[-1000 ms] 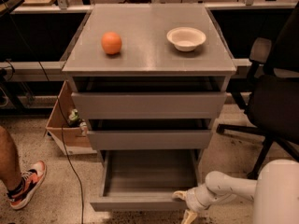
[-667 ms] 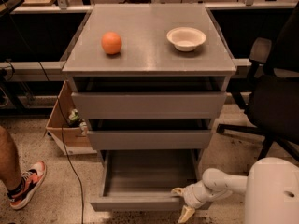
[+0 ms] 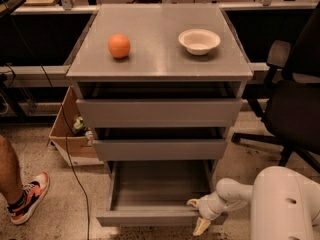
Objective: Open bottom drawer
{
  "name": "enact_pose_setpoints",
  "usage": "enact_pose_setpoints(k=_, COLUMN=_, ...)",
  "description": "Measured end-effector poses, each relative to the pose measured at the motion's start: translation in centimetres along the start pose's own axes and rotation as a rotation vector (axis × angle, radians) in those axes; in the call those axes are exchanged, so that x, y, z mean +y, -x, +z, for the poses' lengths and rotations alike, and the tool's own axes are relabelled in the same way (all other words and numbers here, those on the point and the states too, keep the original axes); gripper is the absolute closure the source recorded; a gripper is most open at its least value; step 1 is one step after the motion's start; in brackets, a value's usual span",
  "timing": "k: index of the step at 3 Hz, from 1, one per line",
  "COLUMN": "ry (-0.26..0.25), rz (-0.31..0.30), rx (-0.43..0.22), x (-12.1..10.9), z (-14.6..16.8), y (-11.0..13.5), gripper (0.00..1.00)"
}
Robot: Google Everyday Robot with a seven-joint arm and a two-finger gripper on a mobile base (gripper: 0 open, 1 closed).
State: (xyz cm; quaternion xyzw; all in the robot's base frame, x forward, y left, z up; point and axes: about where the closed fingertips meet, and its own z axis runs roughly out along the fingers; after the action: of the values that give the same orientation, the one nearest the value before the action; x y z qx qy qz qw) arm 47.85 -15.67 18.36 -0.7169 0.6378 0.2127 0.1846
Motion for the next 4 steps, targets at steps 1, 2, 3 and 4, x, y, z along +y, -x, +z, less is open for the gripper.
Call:
enact_pose_setpoints(k=1, ry=0.017, rz=0.040, rx=0.050, x=2.9, z=-1.0, y=-2.1, gripper=0.28)
enact_pose_setpoints(k=2, ry=0.033, rz=0.079, rx=0.059, x=5.1, z=-1.5, y=-3.4, gripper=0.28)
enact_pose_setpoints(k=3, ry=0.042, rz=0.118, rx=0.057, x=6.8, z=-2.0, y=-4.5, gripper=0.31)
enact_pose_setpoints(k=4, ry=0.041, rz=0.118, rx=0.057, x=6.6, z=-2.4, y=-4.4, gripper=0.32)
